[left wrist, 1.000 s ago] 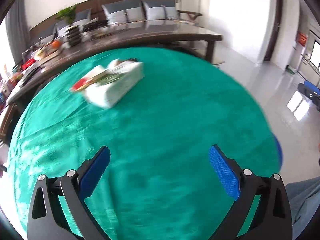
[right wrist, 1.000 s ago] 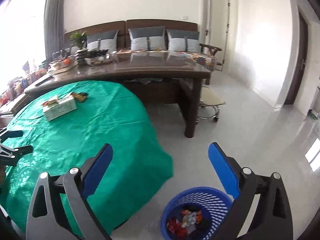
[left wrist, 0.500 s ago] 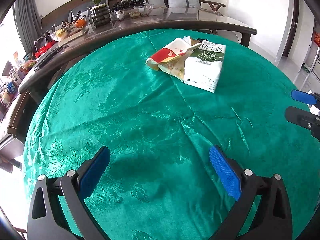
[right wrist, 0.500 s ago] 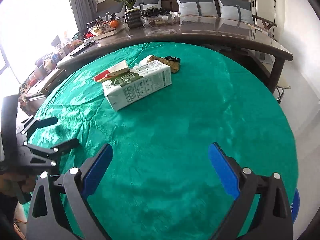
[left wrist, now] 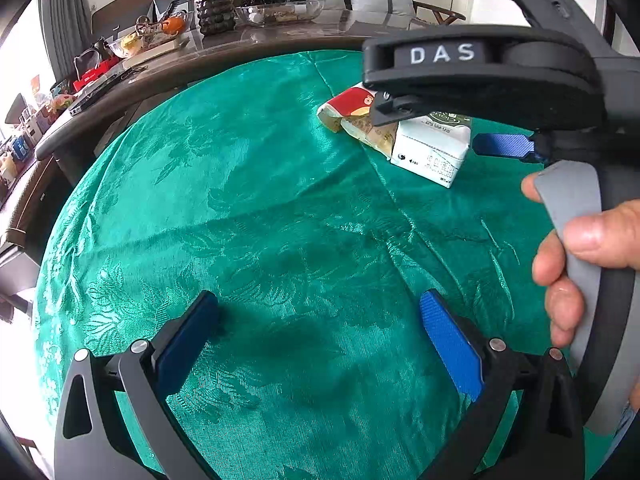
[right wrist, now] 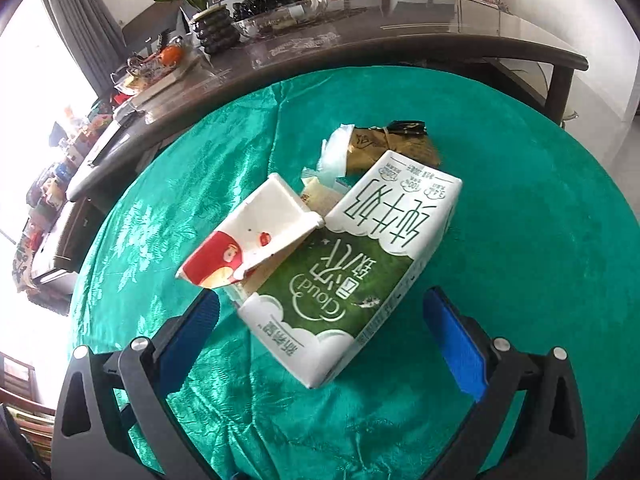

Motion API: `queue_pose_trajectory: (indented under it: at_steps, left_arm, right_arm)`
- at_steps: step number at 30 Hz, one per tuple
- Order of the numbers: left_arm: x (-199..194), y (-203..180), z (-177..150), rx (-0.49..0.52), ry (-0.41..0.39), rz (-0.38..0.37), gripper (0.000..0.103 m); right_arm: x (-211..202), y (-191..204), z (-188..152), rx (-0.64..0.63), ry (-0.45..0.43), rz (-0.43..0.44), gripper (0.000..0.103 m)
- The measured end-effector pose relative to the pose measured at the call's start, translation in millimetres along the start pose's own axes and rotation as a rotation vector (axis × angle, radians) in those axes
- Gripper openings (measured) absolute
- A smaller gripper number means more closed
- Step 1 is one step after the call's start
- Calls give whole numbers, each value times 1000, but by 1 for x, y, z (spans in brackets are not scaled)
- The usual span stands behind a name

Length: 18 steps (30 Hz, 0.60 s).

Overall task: Collect trash
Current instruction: 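Grasp the white Cloud milk carton with the right tool and lift it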

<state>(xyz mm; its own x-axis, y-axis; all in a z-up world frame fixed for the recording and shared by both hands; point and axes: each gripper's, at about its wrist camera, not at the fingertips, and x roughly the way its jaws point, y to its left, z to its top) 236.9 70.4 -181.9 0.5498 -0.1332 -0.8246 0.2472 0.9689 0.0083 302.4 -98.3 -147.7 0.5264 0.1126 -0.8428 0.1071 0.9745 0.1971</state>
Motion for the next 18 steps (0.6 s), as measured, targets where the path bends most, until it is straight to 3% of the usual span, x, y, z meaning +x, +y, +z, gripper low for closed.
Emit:
queue_pose_trajectory:
  at_steps: [1,2,3,5,12,16,17,18]
  left_arm:
    - [0,0,0,0,0,0,99]
    - [0,0,0,0,0,0,99]
    - [0,0,0,0,0,-1,99]
    - [0,0,0,0,0,0,99]
    - [0,0,0,0,0,0,99]
    - [0,0,0,0,0,0,99]
    - [0,0,0,0,0,0,99]
    - [0,0,0,0,0,0,99]
  right_arm:
    - [-4,-4,-2,-6,-16,-28,88]
    - [-8,-6,-3,-20,-29,-40,64]
    - [-14,-10,-6,-40,-38,-68,56]
    - [-28,-22,-12,-49,-53,-89,52]
    - [-80,-59,-57,-146,-98,-112,51]
    - [-86,-61,-82,-217,-108,-145,52]
    - [-84,-61,-87,-225,-111,-157,59]
    - [-79,-59,-88,-228,-113,-171,79]
